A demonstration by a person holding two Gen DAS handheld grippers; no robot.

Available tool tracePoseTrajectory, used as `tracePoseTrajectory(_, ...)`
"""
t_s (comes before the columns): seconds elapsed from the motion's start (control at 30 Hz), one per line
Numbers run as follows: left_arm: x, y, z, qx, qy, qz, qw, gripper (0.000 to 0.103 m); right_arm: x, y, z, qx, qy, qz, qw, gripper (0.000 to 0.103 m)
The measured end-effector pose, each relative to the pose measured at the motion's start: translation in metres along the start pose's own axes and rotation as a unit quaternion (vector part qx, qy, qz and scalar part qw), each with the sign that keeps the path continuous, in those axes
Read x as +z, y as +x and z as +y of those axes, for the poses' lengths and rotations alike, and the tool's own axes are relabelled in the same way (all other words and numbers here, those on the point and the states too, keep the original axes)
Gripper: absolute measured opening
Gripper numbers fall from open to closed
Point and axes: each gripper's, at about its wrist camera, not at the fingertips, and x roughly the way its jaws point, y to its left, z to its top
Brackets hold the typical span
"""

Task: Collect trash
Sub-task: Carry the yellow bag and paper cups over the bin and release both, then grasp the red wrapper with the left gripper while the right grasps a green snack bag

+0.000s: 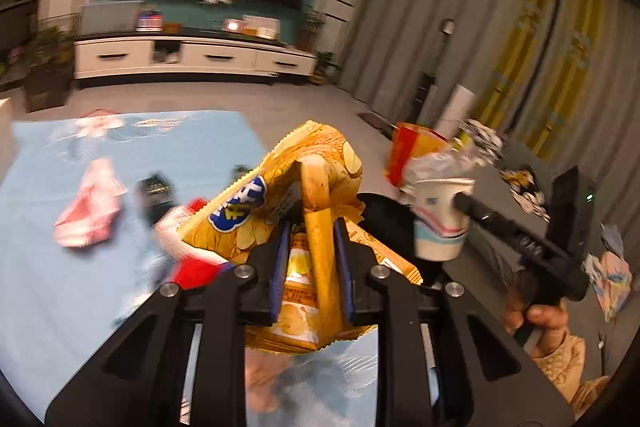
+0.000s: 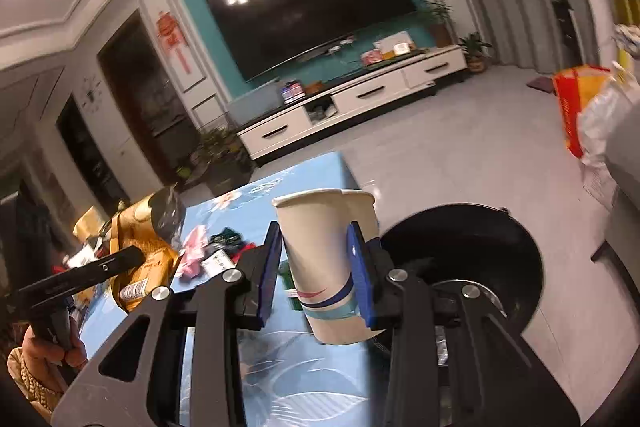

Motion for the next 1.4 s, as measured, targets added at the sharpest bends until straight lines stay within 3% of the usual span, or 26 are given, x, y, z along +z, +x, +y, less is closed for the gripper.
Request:
tracePoseTrajectory(0.13, 0.013, 0.045, -0.032, -0.036, 0.027, 0.021, 0.9988, 0.023, -0.005, -0.002, -0.029, -0.014, 0.024, -0.004, 1.0, 0.034)
tracePoseTrajectory(0.5, 0.016, 0.156, -0.099, -0.074, 0.068, 0.084, 0.9914, 0.029, -0.014, 0.009, -0.101, -0.047, 0.082, 0.005, 0.995, 0.036)
tracePoseTrajectory(0.53, 0.016, 0.167, -0.102, -0.075, 0.068, 0.088, 0.9909, 0.036, -0.014, 0.011, -0.107, -0.049, 0.088, 0.007, 0.995, 0.037)
tracePoseTrajectory(0.57, 0.015, 0.173, -0.106, -0.077, 0.067, 0.09, 0.9907, 0.051, -0.016, 0.015, -0.115, -0.055, 0.096, 0.01, 0.994, 0.039)
tracePoseTrajectory(0.6, 0.015, 0.181, -0.108, -0.079, 0.066, 0.093, 0.9904, 0.062, -0.016, 0.02, -0.121, -0.062, 0.103, 0.014, 0.993, 0.049)
tracePoseTrajectory(0.63, 0.014, 0.187, -0.109, -0.077, 0.064, 0.094, 0.9905, 0.079, -0.016, 0.022, -0.127, -0.067, 0.109, 0.016, 0.992, 0.056)
tracePoseTrajectory(0.67, 0.013, 0.19, -0.108, -0.077, 0.063, 0.095, 0.9905, 0.082, -0.019, 0.026, -0.135, -0.077, 0.121, 0.02, 0.989, 0.062)
tracePoseTrajectory(0.73, 0.009, 0.192, -0.101, -0.071, 0.055, 0.098, 0.9912, 0.082, -0.023, 0.028, -0.142, -0.078, 0.136, 0.027, 0.987, 0.062)
tracePoseTrajectory(0.97, 0.005, 0.142, -0.049, -0.04, 0.013, 0.063, 0.9971, 0.083, -0.032, 0.02, -0.132, -0.059, 0.131, 0.036, 0.989, 0.062)
tracePoseTrajectory(1.1, -0.002, 0.094, -0.013, 0.007, -0.018, 0.038, 0.9991, 0.089, -0.038, 0.02, -0.106, -0.033, 0.107, 0.056, 0.992, 0.062)
tracePoseTrajectory(1.23, -0.015, 0.046, 0.032, 0.068, -0.06, 0.029, 0.9955, 0.091, -0.043, 0.027, -0.073, -0.007, 0.075, 0.083, 0.994, 0.062)
tracePoseTrajectory(1.4, -0.049, -0.008, 0.086, 0.138, -0.106, 0.037, 0.984, 0.093, -0.052, 0.037, -0.035, 0.012, 0.038, 0.112, 0.993, 0.062)
